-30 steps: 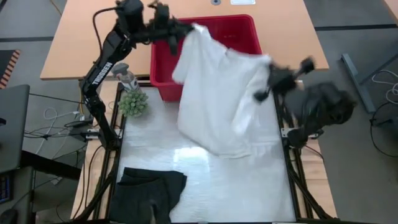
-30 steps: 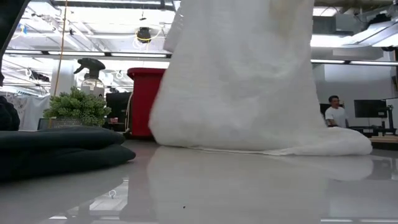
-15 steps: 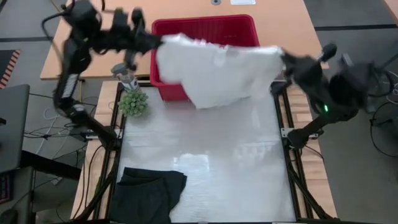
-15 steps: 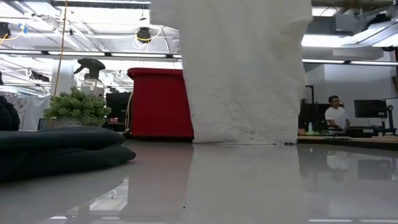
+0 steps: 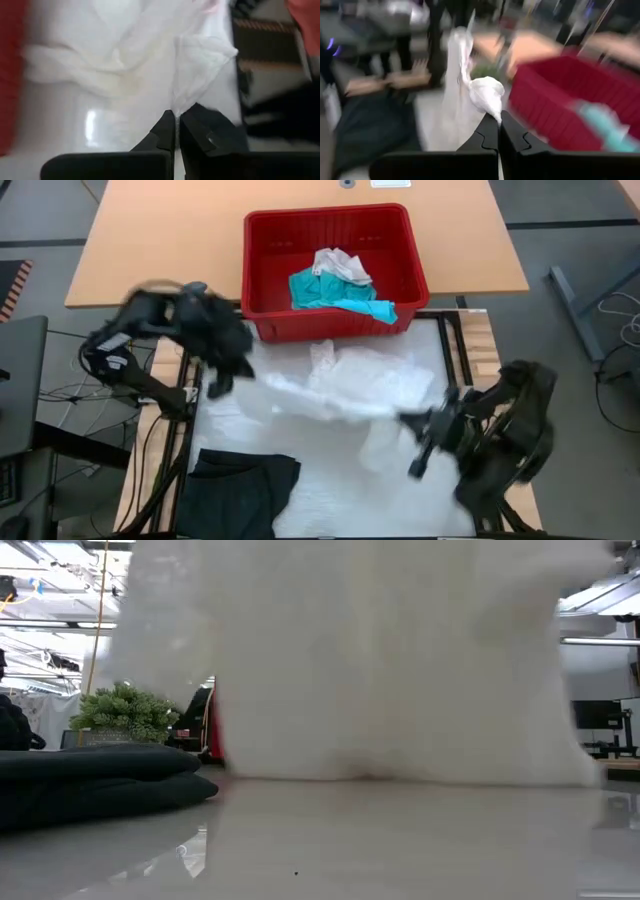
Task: Fold Laundry from Bin
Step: Fold the white dress
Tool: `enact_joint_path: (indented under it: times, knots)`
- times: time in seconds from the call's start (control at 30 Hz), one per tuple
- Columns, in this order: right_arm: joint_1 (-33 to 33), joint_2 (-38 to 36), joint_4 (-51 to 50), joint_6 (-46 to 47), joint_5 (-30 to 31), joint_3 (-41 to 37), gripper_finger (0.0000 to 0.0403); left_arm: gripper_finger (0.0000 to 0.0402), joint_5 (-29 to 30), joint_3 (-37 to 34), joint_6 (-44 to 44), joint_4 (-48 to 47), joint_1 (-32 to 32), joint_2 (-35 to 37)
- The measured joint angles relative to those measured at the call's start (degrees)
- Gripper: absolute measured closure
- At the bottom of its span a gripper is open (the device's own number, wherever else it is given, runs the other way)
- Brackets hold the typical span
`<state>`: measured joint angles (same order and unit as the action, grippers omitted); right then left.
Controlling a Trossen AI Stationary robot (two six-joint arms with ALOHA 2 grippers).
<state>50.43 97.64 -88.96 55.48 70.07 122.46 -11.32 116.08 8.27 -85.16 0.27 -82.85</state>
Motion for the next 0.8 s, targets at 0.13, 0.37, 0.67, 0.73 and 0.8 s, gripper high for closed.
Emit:
enact_joint_path:
  times: [0.13,0.37,0.67,0.73,0.8]
  knots:
    - [1.18,4.46,-0.51,7.13,-9.26,-0.04,0.0384,0.0401,-4.26,-11.70,3.35,6.32,-7.88,-0.08]
    - [2.86,8.07,0.11,13.97,-13.79,-0.01,0.0384,0.0401,-5.35,-26.83,7.27,12.62,-15.41,-0.08]
    - [4.37,7.23,7.51,14.03,-32.99,0.04,0.0379,0.0401,-15.83,-32.31,17.67,15.25,-18.02,-0.04]
    - [4.38,7.37,8.80,12.76,-36.70,0.04,0.0371,0.0401,-16.56,-32.31,18.76,17.49,-18.31,-0.04]
    - [4.40,7.61,9.08,12.16,-37.32,0.04,0.0363,0.0401,-17.19,-32.31,19.48,19.53,-18.61,-0.04]
